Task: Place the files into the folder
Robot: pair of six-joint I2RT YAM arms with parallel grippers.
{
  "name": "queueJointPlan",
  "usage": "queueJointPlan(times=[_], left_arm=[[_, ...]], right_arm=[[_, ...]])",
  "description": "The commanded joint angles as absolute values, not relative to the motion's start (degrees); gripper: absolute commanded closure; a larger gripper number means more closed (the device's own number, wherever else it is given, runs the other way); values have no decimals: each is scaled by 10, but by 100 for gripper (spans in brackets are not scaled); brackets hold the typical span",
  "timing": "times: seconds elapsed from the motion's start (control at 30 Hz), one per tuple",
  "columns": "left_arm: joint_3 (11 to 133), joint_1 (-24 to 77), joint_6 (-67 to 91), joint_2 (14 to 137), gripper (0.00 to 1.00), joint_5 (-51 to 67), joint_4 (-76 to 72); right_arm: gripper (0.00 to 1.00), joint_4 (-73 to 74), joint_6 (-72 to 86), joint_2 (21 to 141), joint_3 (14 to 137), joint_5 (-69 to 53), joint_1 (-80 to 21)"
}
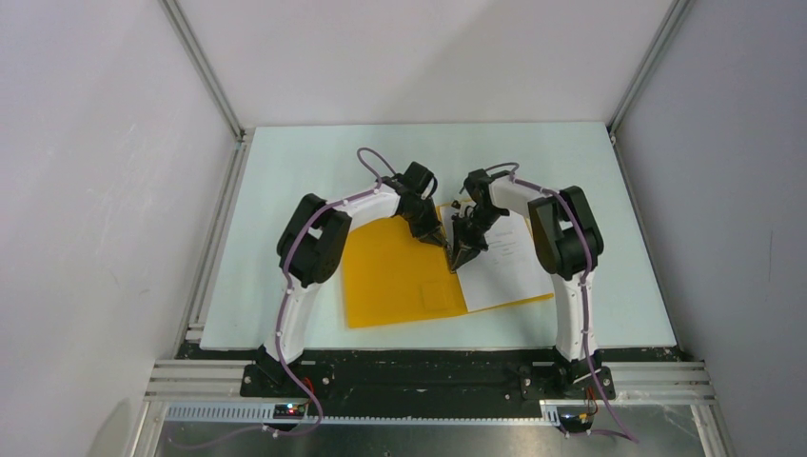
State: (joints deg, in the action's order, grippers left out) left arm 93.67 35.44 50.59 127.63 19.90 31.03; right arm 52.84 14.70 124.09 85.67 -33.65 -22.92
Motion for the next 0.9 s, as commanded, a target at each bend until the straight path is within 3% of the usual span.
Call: queueJointPlan(times=[0.0,0.27,0.4,0.67,0.77,0.83,0.87], left_arm=[[909,353,502,1298,79,162,315],[903,355,507,1296,80,161,305],[908,356,505,1292,80,159,302],[914,353,487,1263,79,141,302],[930,349,460,1239,68,141,302],[947,342,433,1213,51,145,301],[954,337,419,1195,47,150,302]], right_arm=[[100,500,117,1316,841,-166,-236],[100,502,84,1302,873,-246,-265],[77,499,74,1263,883,-376,-261],[66,531,83,1197,887,-363,-211],[63,548,68,1172,888,-354,-184],[60,557,62,1157,891,-348,-169],[59,557,61,1152,889,-348,-165]])
